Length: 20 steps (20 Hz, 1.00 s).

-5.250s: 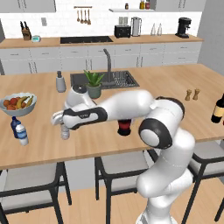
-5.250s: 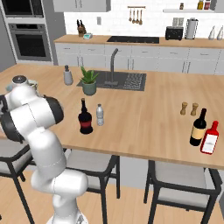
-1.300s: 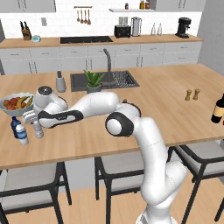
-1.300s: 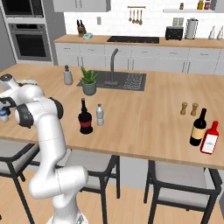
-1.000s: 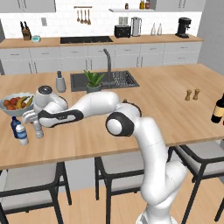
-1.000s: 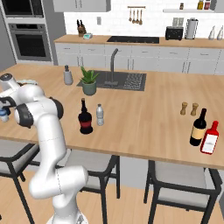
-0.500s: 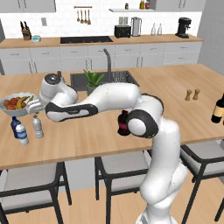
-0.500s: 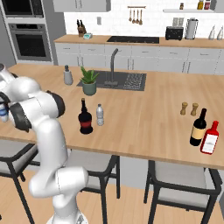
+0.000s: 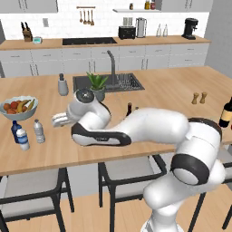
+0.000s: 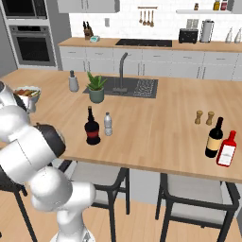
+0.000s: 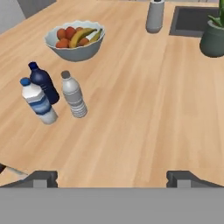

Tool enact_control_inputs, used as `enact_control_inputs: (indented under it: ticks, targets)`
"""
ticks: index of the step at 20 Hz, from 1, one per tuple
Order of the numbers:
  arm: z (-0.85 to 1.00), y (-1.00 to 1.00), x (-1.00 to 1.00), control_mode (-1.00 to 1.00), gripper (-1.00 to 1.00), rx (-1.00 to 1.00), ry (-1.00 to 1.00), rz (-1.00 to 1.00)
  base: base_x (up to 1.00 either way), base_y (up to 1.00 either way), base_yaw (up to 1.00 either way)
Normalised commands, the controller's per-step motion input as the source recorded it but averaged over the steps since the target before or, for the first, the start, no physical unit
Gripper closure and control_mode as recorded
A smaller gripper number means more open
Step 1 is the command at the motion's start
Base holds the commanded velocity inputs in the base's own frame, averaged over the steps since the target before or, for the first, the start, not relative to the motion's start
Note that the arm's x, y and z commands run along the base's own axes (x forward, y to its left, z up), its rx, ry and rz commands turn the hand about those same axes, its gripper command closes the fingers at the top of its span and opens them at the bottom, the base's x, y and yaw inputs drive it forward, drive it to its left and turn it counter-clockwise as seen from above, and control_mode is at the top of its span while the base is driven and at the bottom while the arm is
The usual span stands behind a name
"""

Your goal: Move the plastic bottles in the middle to the plastics group, and the glass bottles in the middle to the glass group.

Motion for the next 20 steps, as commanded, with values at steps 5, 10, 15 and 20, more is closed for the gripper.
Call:
enact_control_inputs:
  ticks: [5,10,15,20]
  targets:
    - [0.36,-1.00,-0.34,-1.00,-1.00,-0.18,0.09,-0.02,0.00,0.00,0.00]
    - [0.45,-1.00,-0.39,-1.00,-1.00,-0.31,0.04,-0.01,0.00,0.00,0.00]
    - [0.16,-1.00,-0.53,-1.00,-1.00,-0.22,0.06,-0.13,0.00,0.00,0.00]
    - [0.20,-1.00,-0.26,-1.00,-1.00,0.11,0.06,-0.38,0.00,0.00,0.00]
